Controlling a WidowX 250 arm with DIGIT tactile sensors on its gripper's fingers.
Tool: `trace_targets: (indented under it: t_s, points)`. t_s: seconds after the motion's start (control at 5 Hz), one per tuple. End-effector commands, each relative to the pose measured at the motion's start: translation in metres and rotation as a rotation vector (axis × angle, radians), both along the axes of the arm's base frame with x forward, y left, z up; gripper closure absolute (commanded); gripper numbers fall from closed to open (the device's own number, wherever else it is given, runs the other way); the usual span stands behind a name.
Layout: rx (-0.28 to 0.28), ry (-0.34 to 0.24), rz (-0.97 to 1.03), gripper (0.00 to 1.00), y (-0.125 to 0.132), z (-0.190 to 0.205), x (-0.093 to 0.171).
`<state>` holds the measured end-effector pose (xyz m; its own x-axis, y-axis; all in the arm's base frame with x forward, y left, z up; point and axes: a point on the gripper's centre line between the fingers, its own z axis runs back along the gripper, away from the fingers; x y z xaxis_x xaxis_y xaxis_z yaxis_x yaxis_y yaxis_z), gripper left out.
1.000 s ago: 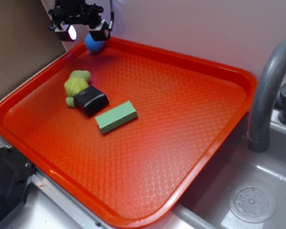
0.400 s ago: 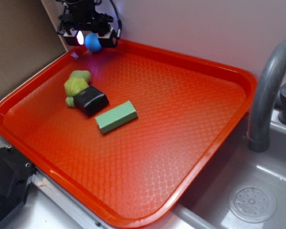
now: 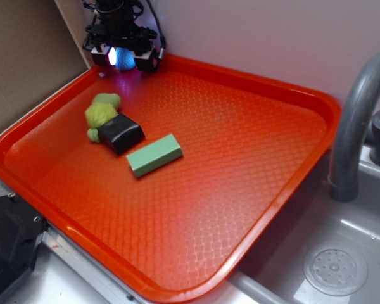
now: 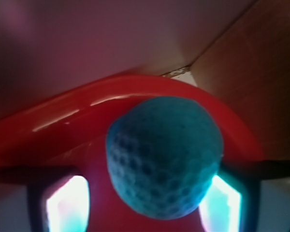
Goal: Grab the blue ball.
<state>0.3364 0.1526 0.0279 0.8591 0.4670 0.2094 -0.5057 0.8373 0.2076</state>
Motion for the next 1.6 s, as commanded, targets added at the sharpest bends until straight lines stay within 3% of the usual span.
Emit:
trace_targets:
  t_s: [0.0, 0.8, 1.0, 1.4]
  points:
    - [0.045, -0.093, -0.002, 1.00, 0.010, 0.030, 0.011]
    - [0.048, -0.074, -0.001, 1.00, 0.006, 0.032, 0.009]
    - [-0.080, -0.034, -0.157, 1.00, -0.042, 0.074, -0.016]
    - [0.047, 0.113, -0.429, 1.00, -0.145, 0.170, -0.105]
